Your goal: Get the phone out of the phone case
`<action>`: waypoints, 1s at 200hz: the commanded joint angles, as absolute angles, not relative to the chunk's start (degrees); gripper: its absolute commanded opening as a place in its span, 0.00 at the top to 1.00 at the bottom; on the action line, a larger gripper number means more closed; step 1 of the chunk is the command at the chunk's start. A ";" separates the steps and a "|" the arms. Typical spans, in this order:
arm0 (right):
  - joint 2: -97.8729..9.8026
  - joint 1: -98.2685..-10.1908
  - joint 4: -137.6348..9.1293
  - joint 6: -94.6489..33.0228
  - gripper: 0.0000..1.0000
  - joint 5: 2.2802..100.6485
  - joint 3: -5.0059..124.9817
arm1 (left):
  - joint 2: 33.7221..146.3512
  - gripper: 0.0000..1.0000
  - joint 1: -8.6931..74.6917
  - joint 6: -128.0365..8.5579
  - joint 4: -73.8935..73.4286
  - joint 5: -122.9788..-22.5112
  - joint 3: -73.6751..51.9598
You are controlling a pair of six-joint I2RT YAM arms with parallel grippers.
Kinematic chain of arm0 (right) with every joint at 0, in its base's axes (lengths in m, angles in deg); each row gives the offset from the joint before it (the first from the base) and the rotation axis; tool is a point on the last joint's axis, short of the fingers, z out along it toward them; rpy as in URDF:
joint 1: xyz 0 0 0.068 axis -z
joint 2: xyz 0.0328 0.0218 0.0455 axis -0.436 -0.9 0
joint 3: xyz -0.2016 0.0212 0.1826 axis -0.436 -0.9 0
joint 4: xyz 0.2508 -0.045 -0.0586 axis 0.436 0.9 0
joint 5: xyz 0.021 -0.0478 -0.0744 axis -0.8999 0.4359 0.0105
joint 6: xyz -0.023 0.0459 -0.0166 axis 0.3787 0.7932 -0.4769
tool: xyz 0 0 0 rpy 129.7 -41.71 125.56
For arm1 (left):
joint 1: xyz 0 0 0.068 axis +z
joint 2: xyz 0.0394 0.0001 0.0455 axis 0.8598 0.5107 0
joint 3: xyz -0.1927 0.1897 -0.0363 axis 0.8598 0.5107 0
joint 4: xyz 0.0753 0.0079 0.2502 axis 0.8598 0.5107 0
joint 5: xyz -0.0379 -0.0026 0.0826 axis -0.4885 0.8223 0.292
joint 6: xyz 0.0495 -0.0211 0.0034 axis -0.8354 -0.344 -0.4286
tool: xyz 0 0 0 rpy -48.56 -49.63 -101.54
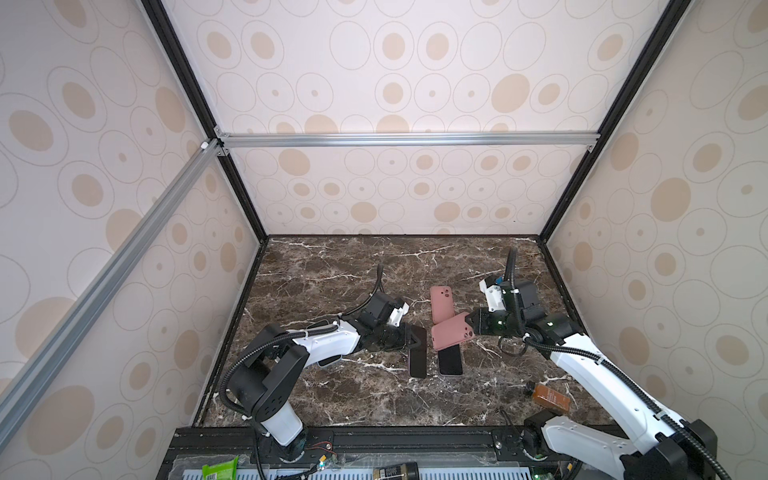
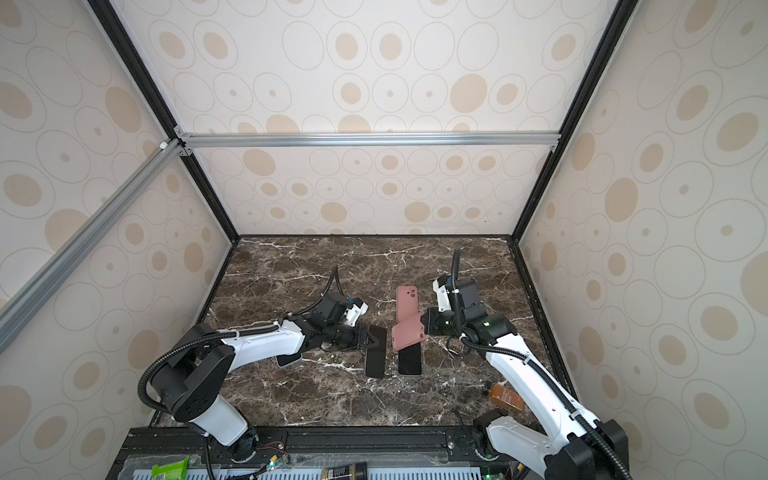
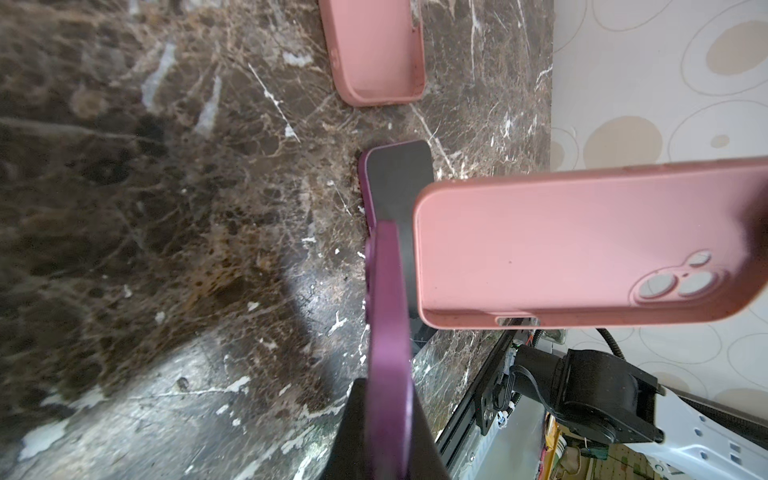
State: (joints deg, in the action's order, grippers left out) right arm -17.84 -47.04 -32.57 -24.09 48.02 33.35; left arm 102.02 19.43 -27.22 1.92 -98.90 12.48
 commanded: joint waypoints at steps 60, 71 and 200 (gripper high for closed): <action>-21.71 -46.81 -32.96 -22.34 1.00 45.65 32.87 | 106.75 1.00 21.05 -23.39 -1.52 -103.71 7.44; -21.95 -46.84 -32.93 -22.32 1.00 45.61 32.67 | 107.27 1.00 21.39 -23.05 -1.71 -104.01 7.24; -23.99 -46.78 -34.01 -22.23 1.00 46.75 31.79 | 111.49 0.96 22.42 -22.11 0.38 -103.60 4.89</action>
State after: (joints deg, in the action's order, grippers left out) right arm -23.48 -47.04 -33.05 -22.86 46.36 32.54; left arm 110.98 21.88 -23.57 0.83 -102.09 7.41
